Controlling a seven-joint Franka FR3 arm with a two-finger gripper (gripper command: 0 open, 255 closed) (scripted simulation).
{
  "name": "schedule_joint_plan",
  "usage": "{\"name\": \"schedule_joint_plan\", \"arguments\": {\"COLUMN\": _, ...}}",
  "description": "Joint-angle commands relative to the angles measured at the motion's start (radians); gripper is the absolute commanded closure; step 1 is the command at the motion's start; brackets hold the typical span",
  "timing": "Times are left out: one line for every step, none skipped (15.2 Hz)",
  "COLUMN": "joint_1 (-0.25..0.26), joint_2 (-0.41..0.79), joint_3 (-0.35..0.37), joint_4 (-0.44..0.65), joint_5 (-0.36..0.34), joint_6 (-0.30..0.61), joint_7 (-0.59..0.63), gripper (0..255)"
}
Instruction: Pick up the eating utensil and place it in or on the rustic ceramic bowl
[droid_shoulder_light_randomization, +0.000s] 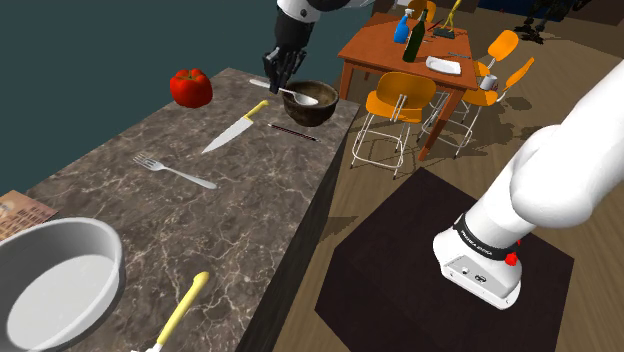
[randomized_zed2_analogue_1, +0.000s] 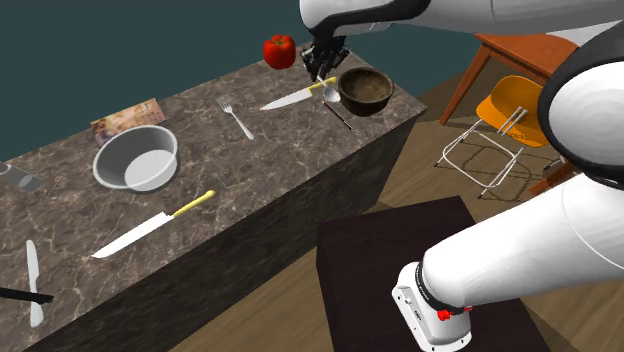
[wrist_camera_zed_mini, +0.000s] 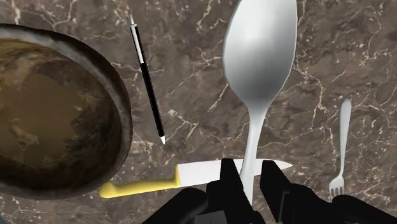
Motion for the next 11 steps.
{"name": "schedule_joint_plan", "arguments": {"joint_1": -0.02, "joint_2": 0.01, "joint_3": -0.024, "joint_4": 0.015, "joint_5": 0.008, "joint_6": -0.01, "joint_7": -0.05, "gripper": 255}}
{"name": "schedule_joint_plan", "arguments": {"joint_1": -0.031, "joint_2": 0.015, "joint_3": -0.036, "joint_4": 0.023, "joint_5": 0.013, "joint_6": -0.016, "joint_7": -0.075, "gripper": 255}}
{"name": "schedule_joint_plan", "arguments": {"joint_1": -0.042, "joint_2": 0.022, "joint_3": -0.049, "joint_4": 0.032, "joint_5": 0.017, "joint_6": -0.022, "joint_7": -0.1, "gripper": 255}}
{"name": "schedule_joint_plan", "arguments": {"joint_1": -0.053, "joint_2": 0.029, "joint_3": -0.061, "joint_4": 0.042, "joint_5": 0.021, "joint_6": -0.028, "joint_7": -0.125, "gripper": 255}}
{"name": "schedule_joint_plan", "arguments": {"joint_1": -0.064, "joint_2": 0.037, "joint_3": -0.073, "joint_4": 0.054, "joint_5": 0.025, "joint_6": -0.035, "joint_7": -0.15, "gripper": 255}}
{"name": "schedule_joint_plan", "arguments": {"joint_1": -0.075, "joint_2": 0.046, "joint_3": -0.085, "joint_4": 0.066, "joint_5": 0.029, "joint_6": -0.042, "joint_7": -0.174, "gripper": 255}}
{"name": "schedule_joint_plan", "arguments": {"joint_1": -0.086, "joint_2": 0.056, "joint_3": -0.096, "joint_4": 0.08, "joint_5": 0.033, "joint_6": -0.05, "joint_7": -0.198, "gripper": 255}}
{"name": "schedule_joint_plan", "arguments": {"joint_1": -0.097, "joint_2": 0.066, "joint_3": -0.108, "joint_4": 0.095, "joint_5": 0.037, "joint_6": -0.057, "joint_7": -0.221, "gripper": 255}}
{"name": "schedule_joint_plan", "arguments": {"joint_1": -0.108, "joint_2": 0.078, "joint_3": -0.119, "joint_4": 0.111, "joint_5": 0.04, "joint_6": -0.065, "joint_7": -0.244, "gripper": 255}}
{"name": "schedule_joint_plan", "arguments": {"joint_1": -0.12, "joint_2": 0.09, "joint_3": -0.129, "joint_4": 0.129, "joint_5": 0.044, "joint_6": -0.074, "joint_7": -0.267, "gripper": 255}}
{"name": "schedule_joint_plan", "arguments": {"joint_1": -0.131, "joint_2": 0.104, "joint_3": -0.14, "joint_4": 0.147, "joint_5": 0.048, "joint_6": -0.083, "joint_7": -0.29, "gripper": 255}}
